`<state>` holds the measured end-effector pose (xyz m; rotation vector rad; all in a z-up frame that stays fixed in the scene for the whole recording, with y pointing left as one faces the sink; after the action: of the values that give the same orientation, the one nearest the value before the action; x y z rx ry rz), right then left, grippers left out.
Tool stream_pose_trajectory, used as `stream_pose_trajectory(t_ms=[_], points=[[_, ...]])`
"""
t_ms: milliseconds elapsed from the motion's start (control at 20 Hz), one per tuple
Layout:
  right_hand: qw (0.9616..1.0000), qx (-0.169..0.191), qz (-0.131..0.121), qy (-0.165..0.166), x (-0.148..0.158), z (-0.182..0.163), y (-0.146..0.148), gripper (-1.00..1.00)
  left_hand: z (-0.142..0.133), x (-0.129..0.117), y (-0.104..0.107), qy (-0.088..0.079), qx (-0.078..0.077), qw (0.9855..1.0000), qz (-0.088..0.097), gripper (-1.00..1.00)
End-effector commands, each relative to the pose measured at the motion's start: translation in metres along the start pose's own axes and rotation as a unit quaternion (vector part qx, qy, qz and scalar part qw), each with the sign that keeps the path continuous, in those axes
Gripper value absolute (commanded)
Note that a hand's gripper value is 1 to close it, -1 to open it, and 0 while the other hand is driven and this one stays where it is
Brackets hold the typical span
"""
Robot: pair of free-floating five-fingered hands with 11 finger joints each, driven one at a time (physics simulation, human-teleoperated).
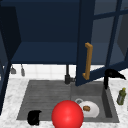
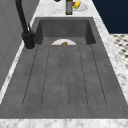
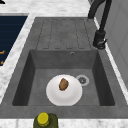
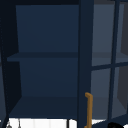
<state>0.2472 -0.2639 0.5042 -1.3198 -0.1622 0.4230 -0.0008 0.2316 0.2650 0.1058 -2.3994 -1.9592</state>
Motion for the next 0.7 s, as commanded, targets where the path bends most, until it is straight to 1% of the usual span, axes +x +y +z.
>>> stream_pose_trajectory(t_ms=[0, 200, 350, 500, 650], points=[[0.9993, -0.001, -0.007, 0.038, 0.023, 0.002, -0.001, -1.0, 0.0, 0.0, 0.0, 0.0, 0.0, 1.0, 0.0, 0.0], [0.9974, -0.004, -0.007, 0.072, 0.04, 0.006, -0.004, -1.0, 0.0, 0.0, 0.0, 0.0, 0.0, 1.0, 0.0, 0.0], [0.9948, -0.005, -0.007, 0.101, 0.052, 0.008, -0.005, -1.0, 0.0, 0.0, 0.0, 0.0, 0.0, 1.0, 0.0, 0.0], [0.991, -0.004, -0.007, 0.134, 0.065, 0.01, -0.006, -1.0, 0.0, 0.0, 0.0, 0.0, 0.0, 1.0, 0.0, 0.0], [0.9857, -0.003, -0.008, 0.168, 0.078, 0.011, -0.007, -1.0, 0.0, 0.0, 0.0, 0.0, 0.0, 1.0, 0.0, 0.0]])
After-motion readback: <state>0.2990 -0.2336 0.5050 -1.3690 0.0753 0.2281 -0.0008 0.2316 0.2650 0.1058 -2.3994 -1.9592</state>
